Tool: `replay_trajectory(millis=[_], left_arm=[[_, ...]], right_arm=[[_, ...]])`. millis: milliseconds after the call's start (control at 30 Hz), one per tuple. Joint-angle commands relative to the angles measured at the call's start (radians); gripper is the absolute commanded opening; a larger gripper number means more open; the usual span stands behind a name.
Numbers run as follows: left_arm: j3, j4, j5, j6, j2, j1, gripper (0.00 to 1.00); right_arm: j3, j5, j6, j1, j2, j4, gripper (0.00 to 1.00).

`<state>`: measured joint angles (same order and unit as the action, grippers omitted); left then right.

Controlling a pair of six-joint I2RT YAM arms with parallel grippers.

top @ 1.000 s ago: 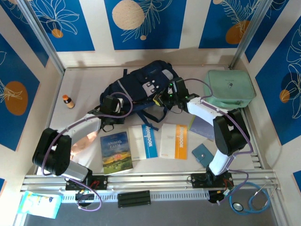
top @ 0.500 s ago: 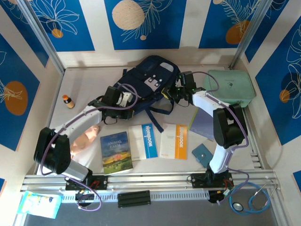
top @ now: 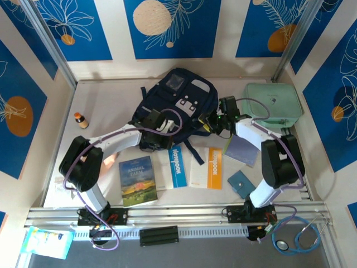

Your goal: Pack books, pencil case, and school supplies into a backpack

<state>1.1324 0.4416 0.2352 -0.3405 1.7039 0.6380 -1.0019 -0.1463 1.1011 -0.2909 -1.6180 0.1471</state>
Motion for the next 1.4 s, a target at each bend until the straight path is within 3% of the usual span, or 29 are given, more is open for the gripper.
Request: replay_trajectory(millis=[0, 200, 500, 667, 900, 1167, 1367], left_arm=[[-0.030, -0.049, -0.025, -0.027, 0.011, 0.001, 0.00], [-0.054, -0.075, -0.021, -0.032, 0.018, 0.002, 0.00], [-0.064, -0.078, -0.017, -0.029, 0.017, 0.003, 0.00], [-0.063, -0.083, -0.006, -0.032, 0.019, 0.003, 0.00], [-0.053, -0.084, 0.027, -0.031, 0.011, 0.002, 0.00], [-0.058, -0.092, 0.033, -0.032, 0.004, 0.002, 0.00], [-0.075, -0.095, -0.002, -0.030, -0.006, 0.002, 0.00]], right_arm=[[0.052, -0.024, 0.080, -0.064, 0.051, -0.013, 0.44], [0.083, -0.027, 0.217, -0.146, 0.015, -0.086, 0.47], [-0.011, -0.053, 0.233, -0.184, -0.122, -0.072, 0.42], [-0.006, -0.021, 0.248, -0.199, -0.138, -0.052, 0.44], [0.031, -0.068, 0.281, -0.210, -0.208, -0.242, 0.46], [0.020, -0.051, 0.304, -0.235, -0.262, -0.305, 0.46], [0.035, -0.003, 0.292, -0.244, -0.229, -0.289, 0.32]])
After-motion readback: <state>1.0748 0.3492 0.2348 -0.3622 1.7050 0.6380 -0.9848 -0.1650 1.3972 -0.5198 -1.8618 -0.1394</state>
